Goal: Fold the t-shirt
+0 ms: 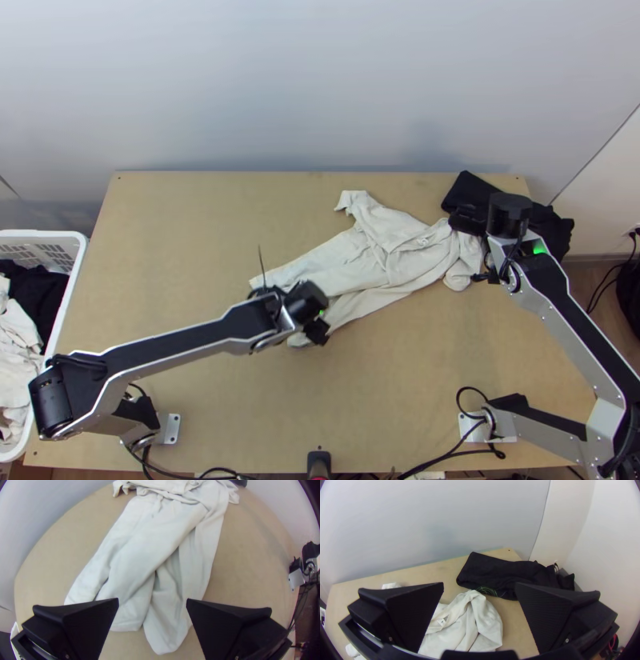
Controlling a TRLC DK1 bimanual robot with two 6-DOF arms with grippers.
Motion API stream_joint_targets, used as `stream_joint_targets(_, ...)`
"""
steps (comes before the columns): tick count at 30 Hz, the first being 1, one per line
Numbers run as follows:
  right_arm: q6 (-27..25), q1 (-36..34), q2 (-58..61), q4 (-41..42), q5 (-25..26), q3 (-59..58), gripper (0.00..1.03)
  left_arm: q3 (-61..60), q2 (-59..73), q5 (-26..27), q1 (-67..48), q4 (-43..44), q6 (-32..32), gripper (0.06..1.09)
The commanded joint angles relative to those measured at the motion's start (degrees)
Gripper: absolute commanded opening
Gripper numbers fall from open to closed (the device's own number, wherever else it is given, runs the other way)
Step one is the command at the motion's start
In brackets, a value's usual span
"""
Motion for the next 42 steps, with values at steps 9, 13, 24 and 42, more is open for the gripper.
stream_joint_targets(9,-1.3,-0.8,-0.1,-0.4,0.0,0.2,0.99,-8.5,4.0,-0.1,-3.3,4.2,-0.7,1.03)
stream_joint_targets(13,-1.9,-1.3,-0.1,-0.4,0.0,0.1,0.99,-8.7,5.1,-0.1,-3.3,4.6,-0.8,0.9)
stream_joint_targets(24,-1.9,-1.2,-0.1,-0.8,0.0,-0.1,0.99,-9.1,6.0,-0.8,-3.5,6.7,-1.5,0.2)
stream_joint_targets(42,-1.5,0.2,-3.4,-7.9,-7.1,-4.8,0.98,-3.1,-4.1,-2.5,5.3,12.4,4.0,0.1)
